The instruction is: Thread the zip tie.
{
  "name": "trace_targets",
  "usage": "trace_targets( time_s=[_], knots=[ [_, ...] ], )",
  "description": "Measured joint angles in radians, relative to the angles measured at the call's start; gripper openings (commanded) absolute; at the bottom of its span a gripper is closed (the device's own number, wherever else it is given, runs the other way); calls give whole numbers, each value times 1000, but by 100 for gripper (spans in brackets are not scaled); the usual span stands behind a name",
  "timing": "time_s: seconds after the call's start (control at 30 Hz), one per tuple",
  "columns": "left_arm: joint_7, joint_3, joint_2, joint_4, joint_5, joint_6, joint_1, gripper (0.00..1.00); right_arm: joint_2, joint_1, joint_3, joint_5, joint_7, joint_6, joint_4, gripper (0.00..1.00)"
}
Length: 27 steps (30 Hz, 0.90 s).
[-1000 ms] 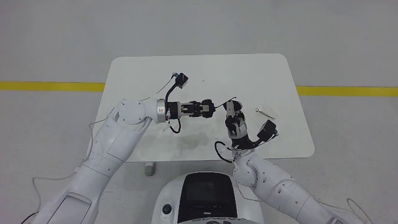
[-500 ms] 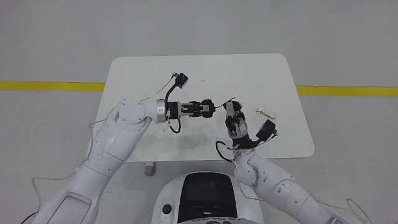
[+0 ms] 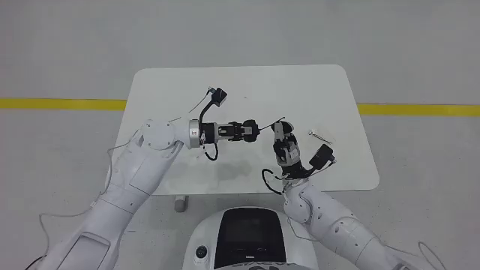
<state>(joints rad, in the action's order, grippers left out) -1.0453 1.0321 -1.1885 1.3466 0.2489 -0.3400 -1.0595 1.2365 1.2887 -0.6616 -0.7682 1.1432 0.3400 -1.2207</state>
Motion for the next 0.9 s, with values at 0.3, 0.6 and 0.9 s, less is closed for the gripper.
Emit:
trace_targets(
  time_s=[0.3, 0.6, 0.9],
  knots=[
    [0, 0, 0, 0, 0, 0, 0, 0, 12, 16, -25, -31, -15, 0, -19, 0],
    [0, 0, 0, 0, 0, 0, 0, 0, 20, 27, -41, -62, -32, 0, -8, 0],
    [0, 0, 0, 0, 0, 0, 0, 0, 29, 35, -67, -96, -40, 0, 11, 0]
  ],
)
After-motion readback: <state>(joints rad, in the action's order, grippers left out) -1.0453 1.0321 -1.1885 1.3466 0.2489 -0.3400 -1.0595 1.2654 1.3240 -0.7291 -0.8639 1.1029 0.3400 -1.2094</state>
